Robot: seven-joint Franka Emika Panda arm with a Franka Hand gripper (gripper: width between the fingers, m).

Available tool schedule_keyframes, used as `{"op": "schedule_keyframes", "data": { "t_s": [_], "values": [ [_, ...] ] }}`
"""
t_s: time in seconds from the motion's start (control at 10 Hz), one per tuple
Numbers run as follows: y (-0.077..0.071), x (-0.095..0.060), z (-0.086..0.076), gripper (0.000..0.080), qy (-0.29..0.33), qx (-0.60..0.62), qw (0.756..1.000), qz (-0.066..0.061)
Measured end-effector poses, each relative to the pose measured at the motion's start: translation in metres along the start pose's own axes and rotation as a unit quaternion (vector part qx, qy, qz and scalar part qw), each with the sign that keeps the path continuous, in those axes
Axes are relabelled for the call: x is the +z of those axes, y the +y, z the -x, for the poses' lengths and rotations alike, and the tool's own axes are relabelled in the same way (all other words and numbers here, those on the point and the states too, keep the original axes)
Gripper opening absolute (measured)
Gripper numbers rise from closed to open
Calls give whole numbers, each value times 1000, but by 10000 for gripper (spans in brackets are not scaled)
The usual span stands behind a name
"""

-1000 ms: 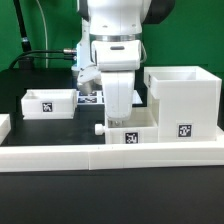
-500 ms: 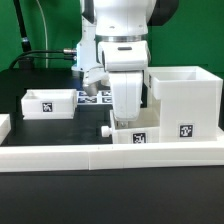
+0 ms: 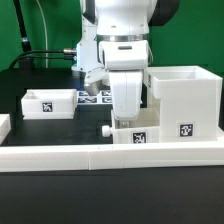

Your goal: Assemble drawer

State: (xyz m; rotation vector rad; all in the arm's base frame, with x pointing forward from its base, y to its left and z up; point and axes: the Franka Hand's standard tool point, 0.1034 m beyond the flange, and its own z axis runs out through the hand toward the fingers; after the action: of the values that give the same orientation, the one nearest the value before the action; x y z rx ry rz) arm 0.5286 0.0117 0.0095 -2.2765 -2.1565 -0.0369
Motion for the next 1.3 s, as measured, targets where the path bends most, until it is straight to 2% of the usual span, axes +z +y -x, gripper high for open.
{"op": "schedule_keyframes", "data": {
  "t_s": [0.1, 0.2, 0.3, 0.4, 0.5, 0.6, 0.7, 0.8, 1.0, 1.1, 1.3],
  "values": [
    [0, 0, 0, 44, 0, 0, 1000, 0],
    [0, -5, 0, 218, -3, -1, 1000, -7],
    [2, -16, 2, 355, -7, -1, 1000, -10],
    [3, -25, 4, 355, -10, -1, 1000, -13],
    [4, -33, 7, 537, -13, 0, 1000, -14],
    [5, -40, 11, 614, -15, 2, 1000, -14],
    [6, -46, 19, 614, -18, -5, 1000, -16],
    [7, -49, 34, 642, -20, -21, 999, -17],
    [6, -37, 65, 648, -19, -47, 998, -29],
    [5, -30, 73, 649, -17, -46, 998, -33],
    [5, -30, 76, 649, -16, -42, 998, -33]
  ]
}}
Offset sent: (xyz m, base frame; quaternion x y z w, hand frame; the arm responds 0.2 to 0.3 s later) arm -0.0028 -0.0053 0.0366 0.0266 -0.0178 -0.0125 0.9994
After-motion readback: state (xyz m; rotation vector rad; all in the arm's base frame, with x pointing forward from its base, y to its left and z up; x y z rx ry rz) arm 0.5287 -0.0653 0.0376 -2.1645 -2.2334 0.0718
